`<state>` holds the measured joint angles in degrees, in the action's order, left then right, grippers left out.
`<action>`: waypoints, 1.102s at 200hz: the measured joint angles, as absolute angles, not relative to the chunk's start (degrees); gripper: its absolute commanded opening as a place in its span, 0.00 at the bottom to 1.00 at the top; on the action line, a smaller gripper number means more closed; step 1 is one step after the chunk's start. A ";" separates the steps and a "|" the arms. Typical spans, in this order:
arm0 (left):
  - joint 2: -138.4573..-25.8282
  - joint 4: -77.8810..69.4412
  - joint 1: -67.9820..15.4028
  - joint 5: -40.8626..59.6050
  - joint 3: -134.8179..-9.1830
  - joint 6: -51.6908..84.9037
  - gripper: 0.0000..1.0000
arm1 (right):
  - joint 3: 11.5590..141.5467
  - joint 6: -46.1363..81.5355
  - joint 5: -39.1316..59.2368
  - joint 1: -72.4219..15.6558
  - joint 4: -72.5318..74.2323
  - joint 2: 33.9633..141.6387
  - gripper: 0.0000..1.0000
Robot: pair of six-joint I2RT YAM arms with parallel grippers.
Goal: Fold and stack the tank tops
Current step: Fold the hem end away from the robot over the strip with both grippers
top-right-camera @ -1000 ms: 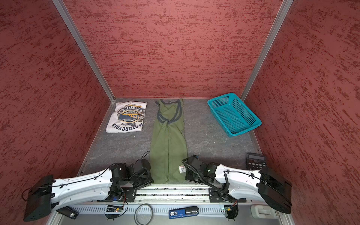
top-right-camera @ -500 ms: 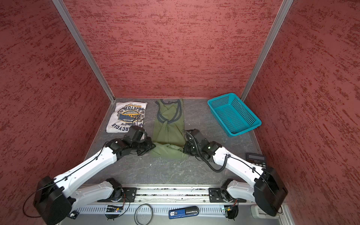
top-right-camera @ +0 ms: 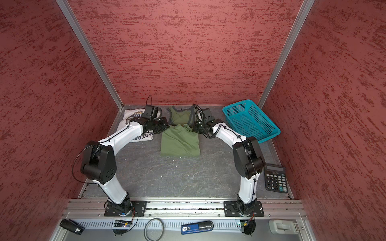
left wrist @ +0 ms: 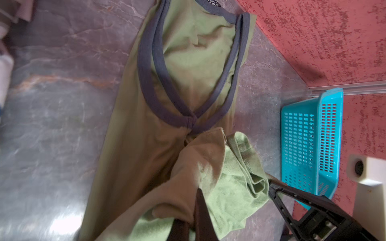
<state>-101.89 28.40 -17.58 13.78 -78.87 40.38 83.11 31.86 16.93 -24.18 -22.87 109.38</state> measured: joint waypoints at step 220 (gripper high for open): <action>-87.00 24.91 -19.94 11.88 -44.75 43.92 0.56 | 47.79 34.74 22.52 -26.81 -13.30 94.83 0.57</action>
